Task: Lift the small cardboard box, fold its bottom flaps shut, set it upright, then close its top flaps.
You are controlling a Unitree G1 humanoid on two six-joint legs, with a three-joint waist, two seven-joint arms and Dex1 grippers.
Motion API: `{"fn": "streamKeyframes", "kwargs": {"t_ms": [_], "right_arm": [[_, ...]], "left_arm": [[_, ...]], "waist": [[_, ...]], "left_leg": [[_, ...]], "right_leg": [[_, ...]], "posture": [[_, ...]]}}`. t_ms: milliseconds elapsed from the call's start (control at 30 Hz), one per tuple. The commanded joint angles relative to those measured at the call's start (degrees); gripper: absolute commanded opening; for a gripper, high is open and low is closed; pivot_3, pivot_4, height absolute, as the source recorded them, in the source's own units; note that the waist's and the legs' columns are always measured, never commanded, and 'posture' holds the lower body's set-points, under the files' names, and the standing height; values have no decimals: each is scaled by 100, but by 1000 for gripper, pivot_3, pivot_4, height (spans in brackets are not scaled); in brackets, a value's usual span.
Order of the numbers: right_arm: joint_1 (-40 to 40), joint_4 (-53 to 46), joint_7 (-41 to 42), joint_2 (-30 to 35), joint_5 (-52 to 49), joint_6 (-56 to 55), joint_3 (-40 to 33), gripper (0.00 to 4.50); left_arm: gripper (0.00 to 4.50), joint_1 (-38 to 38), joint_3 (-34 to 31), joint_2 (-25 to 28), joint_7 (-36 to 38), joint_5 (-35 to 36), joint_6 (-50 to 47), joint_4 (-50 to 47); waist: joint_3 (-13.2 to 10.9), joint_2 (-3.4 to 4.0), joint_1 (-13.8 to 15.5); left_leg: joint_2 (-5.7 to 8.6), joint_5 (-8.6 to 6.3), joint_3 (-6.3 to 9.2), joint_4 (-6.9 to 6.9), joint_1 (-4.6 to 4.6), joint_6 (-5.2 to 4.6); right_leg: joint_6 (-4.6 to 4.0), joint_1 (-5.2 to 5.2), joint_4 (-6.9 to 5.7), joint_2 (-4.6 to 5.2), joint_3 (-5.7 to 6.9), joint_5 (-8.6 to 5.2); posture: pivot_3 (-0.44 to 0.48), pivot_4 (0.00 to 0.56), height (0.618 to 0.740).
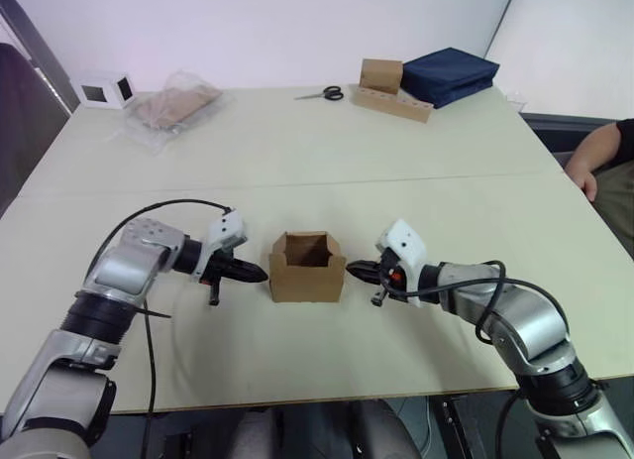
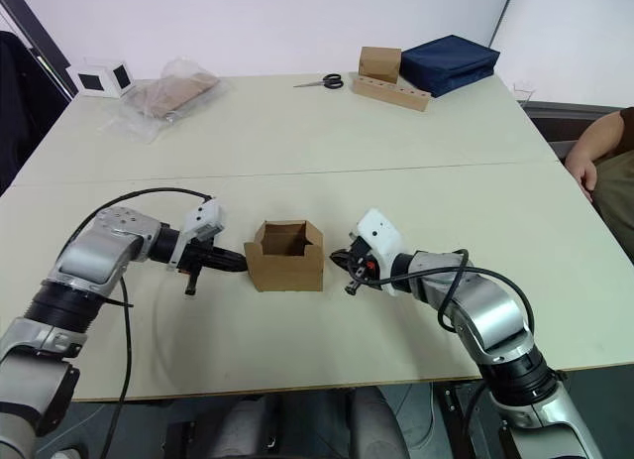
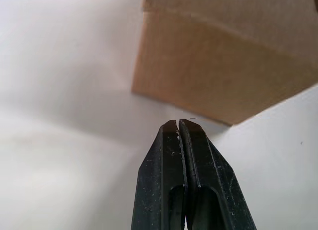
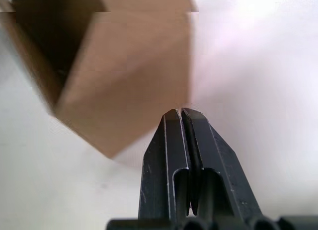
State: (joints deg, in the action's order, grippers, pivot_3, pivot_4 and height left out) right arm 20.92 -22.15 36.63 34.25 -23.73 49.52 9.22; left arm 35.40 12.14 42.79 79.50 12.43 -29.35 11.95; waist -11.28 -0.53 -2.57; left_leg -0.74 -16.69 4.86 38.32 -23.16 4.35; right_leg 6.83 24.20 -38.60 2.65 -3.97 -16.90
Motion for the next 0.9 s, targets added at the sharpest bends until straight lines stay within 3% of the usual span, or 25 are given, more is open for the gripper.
{"fn": "streamKeyframes", "kwargs": {"t_ms": [33,167,333,633,900], "right_arm": [[117,-26,185,117,-51,-278,-340,0],[321,130,370,33,-360,-383,-791,0],[489,174,613,-145,-899,-183,-1003,0],[574,275,943,-321,-1264,-54,-710,0],[728,815,1174,-412,-724,-424,-5,0]], "left_arm": [[15,-95,-438,223,1,342,-137,-470],[15,35,-1061,134,-230,1040,-757,-883],[15,163,-1312,-95,-691,1469,-1215,-1245],[15,-31,-1032,-433,-1027,1481,-1060,-1312],[15,-358,-488,-413,-1016,1076,-616,-1392]], "waist": [[0,0,0],[0,0,7],[1,0,0],[1,0,-2],[4,1,5]], "left_leg": [[0,0,0,0,0,0],[0,0,0,1,-1,0],[0,0,1,3,-1,0],[0,1,0,3,1,1],[0,2,0,3,2,3]], "right_leg": [[0,0,0,0,0,0],[0,0,-3,1,0,0],[0,0,-5,1,0,0],[0,0,-7,0,0,0],[0,0,-8,1,-1,0]], "posture": [[0,150,740],[0,150,740],[0,150,740],[0,150,740],[0,150,740]]}}
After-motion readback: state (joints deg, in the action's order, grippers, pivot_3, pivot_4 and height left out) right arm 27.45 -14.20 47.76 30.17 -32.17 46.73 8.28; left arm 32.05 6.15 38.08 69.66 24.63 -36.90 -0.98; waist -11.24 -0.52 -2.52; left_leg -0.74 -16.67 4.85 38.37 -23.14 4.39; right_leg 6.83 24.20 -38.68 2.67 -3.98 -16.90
